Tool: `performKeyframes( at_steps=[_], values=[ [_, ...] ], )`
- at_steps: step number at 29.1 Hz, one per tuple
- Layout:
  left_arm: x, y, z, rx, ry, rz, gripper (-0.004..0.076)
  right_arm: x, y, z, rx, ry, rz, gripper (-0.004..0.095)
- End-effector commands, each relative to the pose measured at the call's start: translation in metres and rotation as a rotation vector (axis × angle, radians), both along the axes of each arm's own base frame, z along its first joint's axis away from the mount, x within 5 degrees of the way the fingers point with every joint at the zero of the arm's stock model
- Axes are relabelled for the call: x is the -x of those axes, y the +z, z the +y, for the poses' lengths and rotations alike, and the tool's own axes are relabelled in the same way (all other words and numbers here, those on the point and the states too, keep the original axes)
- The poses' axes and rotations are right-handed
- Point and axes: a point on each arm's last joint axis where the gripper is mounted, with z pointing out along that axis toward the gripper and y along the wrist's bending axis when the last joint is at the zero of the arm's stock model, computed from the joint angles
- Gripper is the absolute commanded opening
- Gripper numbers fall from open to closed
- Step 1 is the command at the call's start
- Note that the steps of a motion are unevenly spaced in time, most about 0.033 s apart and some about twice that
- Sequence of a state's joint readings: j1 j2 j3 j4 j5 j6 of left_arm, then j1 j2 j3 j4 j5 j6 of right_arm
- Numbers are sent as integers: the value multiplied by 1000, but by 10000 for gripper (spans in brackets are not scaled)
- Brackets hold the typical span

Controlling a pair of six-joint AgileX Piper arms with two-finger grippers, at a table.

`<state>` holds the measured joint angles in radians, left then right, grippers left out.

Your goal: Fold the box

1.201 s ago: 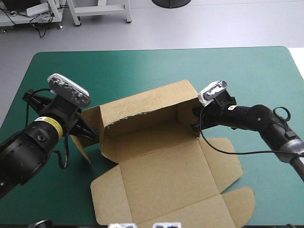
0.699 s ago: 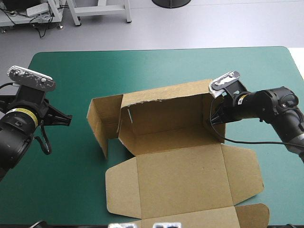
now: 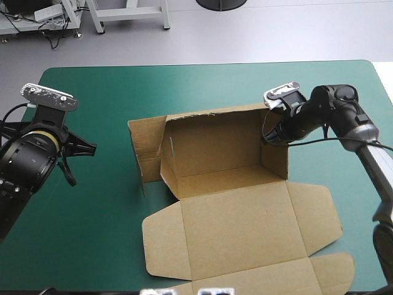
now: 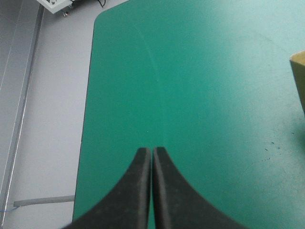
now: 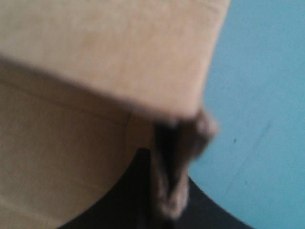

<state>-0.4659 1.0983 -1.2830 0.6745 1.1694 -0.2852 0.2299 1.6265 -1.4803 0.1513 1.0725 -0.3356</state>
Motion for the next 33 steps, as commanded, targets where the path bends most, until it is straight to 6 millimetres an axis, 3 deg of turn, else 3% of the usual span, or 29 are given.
performKeyframes(
  at_steps=[1, 6, 11, 18, 20, 33],
  values=[
    [-8, 8, 2, -9, 1, -55, -2, -27, -8, 8, 6, 37, 1, -20],
    [-14, 4, 15, -19, 71, -40, -2, -60, -7, 17, 6, 46, 2, -18],
    [-14, 3, 22, -24, 79, -15, -2, -70, 16, 19, -14, 39, -75, 47],
    [-15, 4, 20, -15, 51, -32, -2, -62, 62, 17, -39, 6, -129, 517],
    [-16, 5, 20, -23, 42, -32, -2, -60, 67, 14, -32, -32, -140, 587],
    [-16, 5, 19, -31, 29, -37, -2, -65, 60, 13, -21, -56, -122, 593]
  ],
)
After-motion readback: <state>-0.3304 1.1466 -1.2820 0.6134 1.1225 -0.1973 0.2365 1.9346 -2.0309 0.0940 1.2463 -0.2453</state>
